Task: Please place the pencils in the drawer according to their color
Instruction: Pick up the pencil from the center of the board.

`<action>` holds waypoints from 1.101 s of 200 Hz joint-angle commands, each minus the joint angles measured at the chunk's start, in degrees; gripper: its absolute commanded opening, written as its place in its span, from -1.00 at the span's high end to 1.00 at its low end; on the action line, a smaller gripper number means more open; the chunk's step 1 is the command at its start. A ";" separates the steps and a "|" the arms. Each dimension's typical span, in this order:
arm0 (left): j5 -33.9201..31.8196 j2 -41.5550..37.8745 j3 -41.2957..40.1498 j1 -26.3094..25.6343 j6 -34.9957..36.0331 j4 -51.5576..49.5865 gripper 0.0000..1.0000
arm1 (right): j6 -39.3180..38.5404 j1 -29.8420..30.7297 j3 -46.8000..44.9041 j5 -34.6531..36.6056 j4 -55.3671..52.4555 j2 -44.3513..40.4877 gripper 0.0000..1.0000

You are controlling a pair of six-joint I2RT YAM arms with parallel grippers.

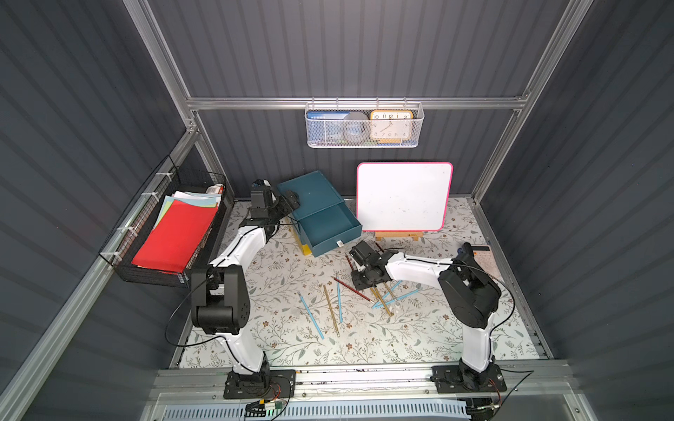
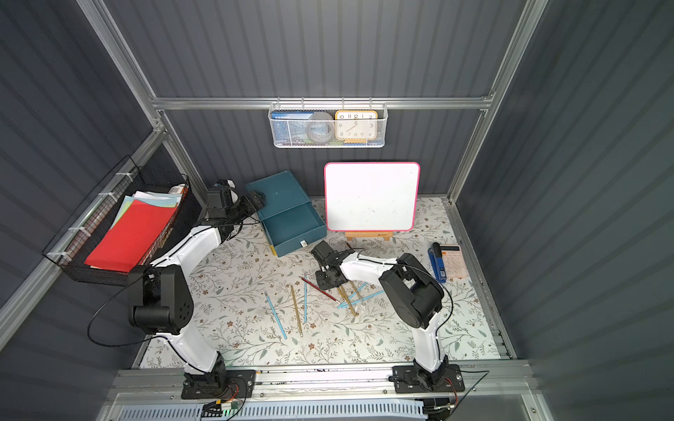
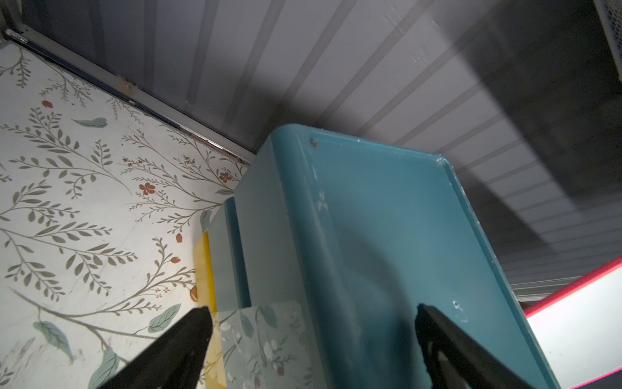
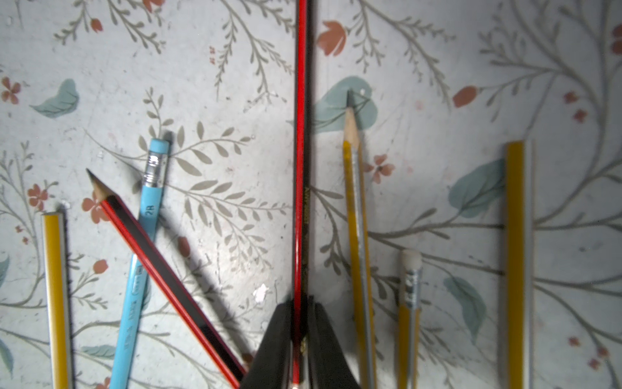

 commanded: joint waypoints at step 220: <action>1.14 -1.80 -1.04 0.10 -0.86 1.47 -1.00 | 7.12 0.90 -7.82 -10.64 -7.43 -20.36 1.00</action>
